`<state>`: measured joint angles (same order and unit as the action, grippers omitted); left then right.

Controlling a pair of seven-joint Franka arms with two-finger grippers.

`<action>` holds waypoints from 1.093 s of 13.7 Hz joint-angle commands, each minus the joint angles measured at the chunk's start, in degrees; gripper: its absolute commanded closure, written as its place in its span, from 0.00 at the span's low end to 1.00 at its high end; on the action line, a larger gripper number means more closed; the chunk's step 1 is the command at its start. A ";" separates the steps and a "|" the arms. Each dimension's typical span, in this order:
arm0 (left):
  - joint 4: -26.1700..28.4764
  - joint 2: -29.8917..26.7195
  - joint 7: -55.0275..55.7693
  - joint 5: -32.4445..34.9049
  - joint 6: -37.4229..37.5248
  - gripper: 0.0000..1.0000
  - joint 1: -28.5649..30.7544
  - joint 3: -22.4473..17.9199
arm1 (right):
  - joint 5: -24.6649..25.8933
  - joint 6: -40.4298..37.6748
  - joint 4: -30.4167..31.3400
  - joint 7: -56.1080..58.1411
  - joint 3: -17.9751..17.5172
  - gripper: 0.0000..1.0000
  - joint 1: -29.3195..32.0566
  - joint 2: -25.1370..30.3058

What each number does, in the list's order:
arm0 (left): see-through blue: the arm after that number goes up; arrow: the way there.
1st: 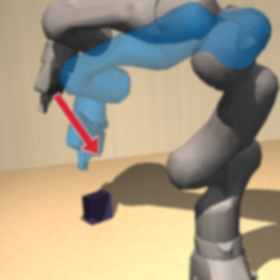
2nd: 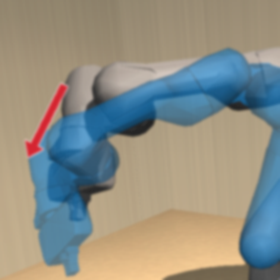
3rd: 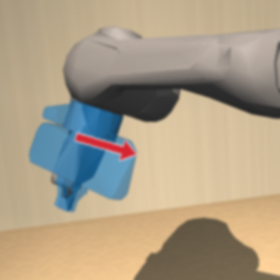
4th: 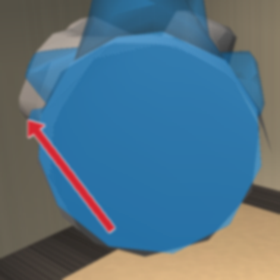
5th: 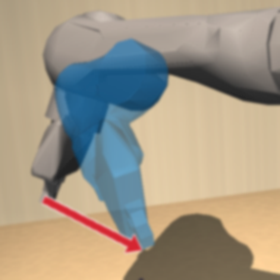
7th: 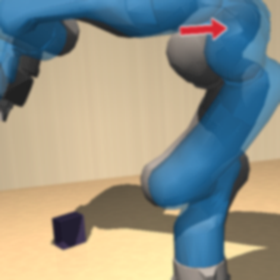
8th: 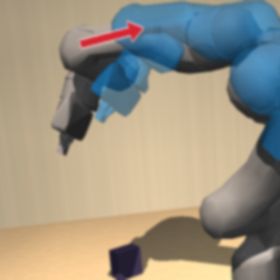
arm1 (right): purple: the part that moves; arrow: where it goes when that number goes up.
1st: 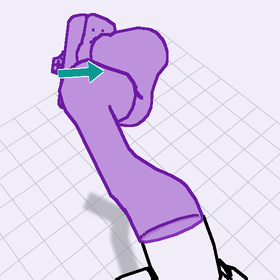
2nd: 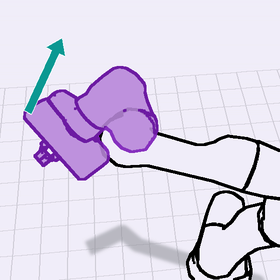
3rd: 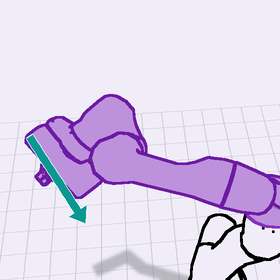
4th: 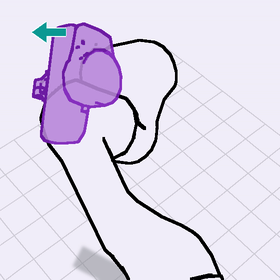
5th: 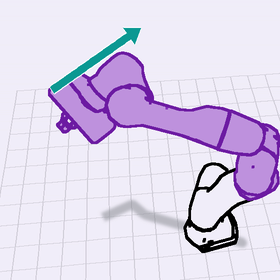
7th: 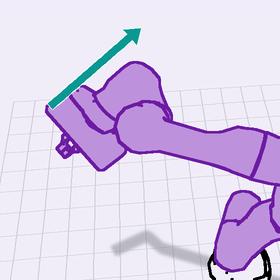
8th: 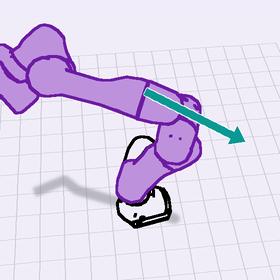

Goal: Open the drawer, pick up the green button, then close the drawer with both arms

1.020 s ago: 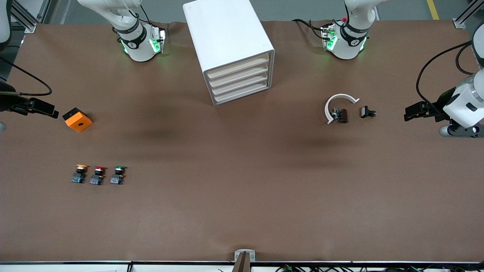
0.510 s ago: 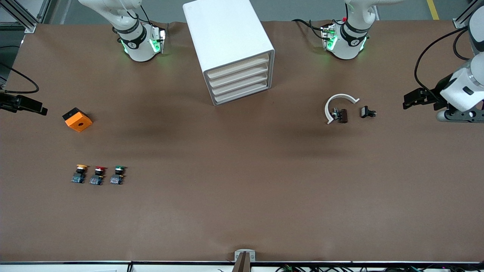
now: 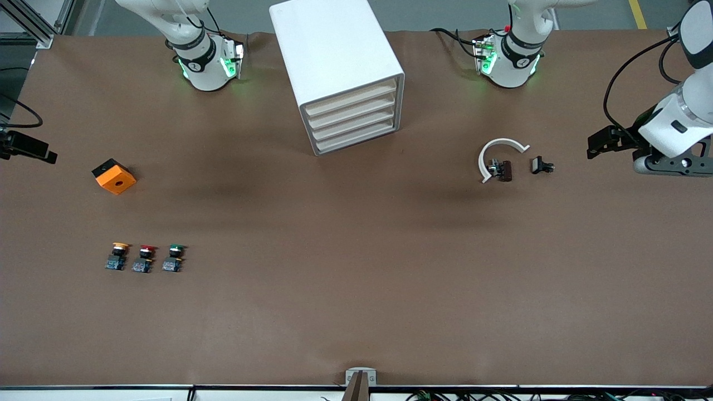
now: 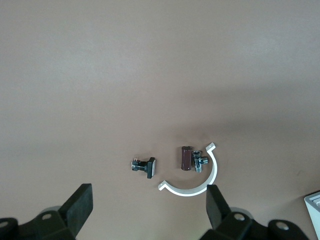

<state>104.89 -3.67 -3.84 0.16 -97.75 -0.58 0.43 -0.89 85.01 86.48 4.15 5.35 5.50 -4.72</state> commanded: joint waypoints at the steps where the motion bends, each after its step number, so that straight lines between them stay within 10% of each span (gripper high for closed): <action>1: -0.56 -1.69 -0.38 0.28 0.02 0.00 -0.30 0.45 | -0.08 -1.07 -0.61 1.12 -0.86 0.00 1.00 0.23; 15: -8.30 -0.82 6.39 1.42 3.45 0.00 -0.30 1.68 | 0.45 -2.74 1.67 0.86 -1.04 0.00 1.27 8.58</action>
<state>98.43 -5.11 1.16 1.32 -95.42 -0.72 1.83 -0.94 81.58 86.60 4.71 4.63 7.66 1.66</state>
